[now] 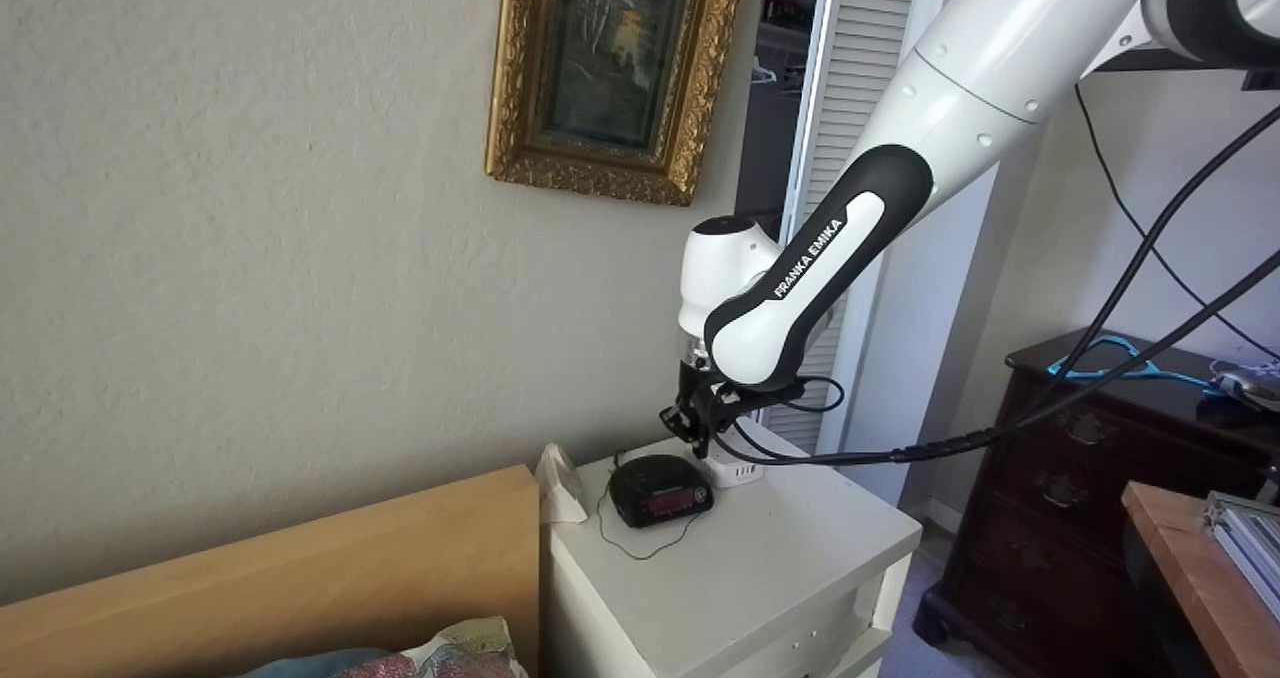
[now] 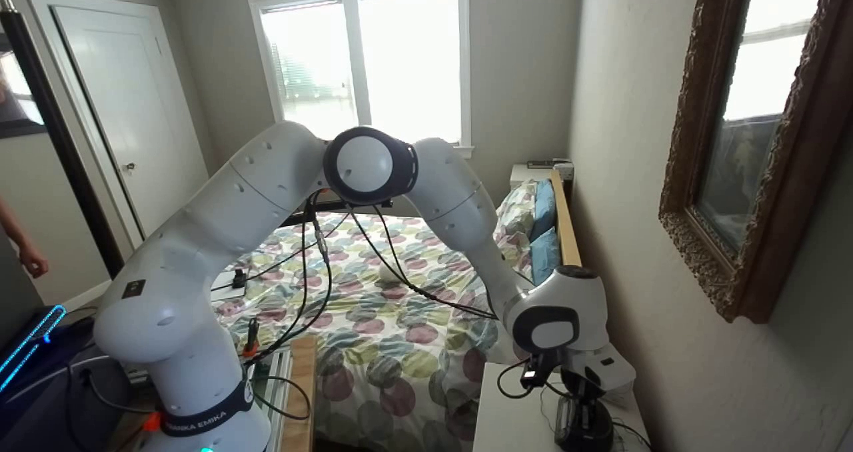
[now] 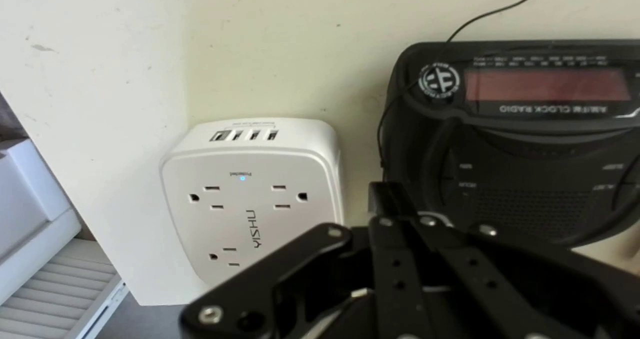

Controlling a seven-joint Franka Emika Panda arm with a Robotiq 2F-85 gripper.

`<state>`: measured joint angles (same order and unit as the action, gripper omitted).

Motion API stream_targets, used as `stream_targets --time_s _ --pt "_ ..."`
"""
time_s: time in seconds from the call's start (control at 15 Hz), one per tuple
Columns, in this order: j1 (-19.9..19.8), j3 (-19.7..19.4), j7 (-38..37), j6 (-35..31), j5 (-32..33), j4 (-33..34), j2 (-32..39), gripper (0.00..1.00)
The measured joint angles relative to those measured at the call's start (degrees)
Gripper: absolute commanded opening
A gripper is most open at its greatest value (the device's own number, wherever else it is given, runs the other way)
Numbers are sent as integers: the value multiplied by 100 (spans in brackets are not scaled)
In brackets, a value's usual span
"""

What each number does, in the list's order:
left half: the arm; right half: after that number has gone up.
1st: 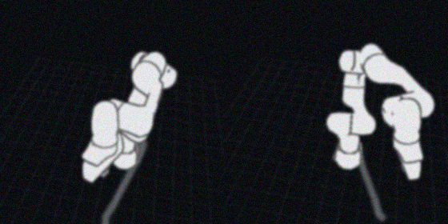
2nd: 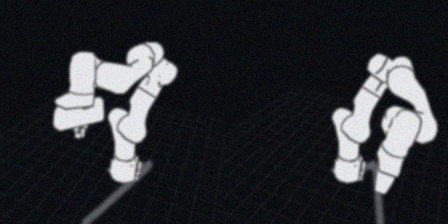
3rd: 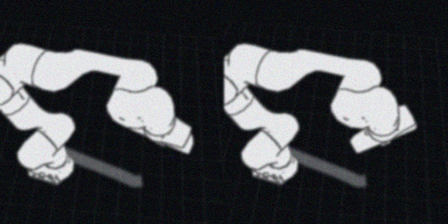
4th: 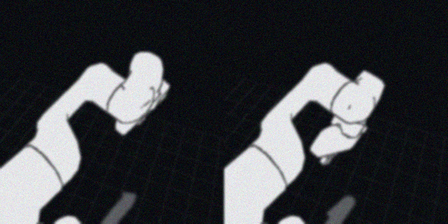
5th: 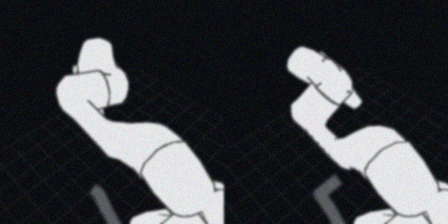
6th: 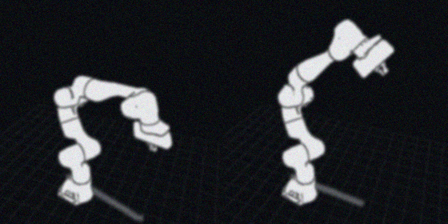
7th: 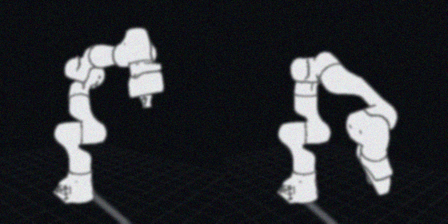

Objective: Move the black object close to the wall and white device to the right

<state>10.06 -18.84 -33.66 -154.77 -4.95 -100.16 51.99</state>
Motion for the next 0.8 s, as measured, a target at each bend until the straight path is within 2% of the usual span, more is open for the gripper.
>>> stream_targets --time_s 0.8 --pt "-83 -2 -5 -22 0 427 381 0"
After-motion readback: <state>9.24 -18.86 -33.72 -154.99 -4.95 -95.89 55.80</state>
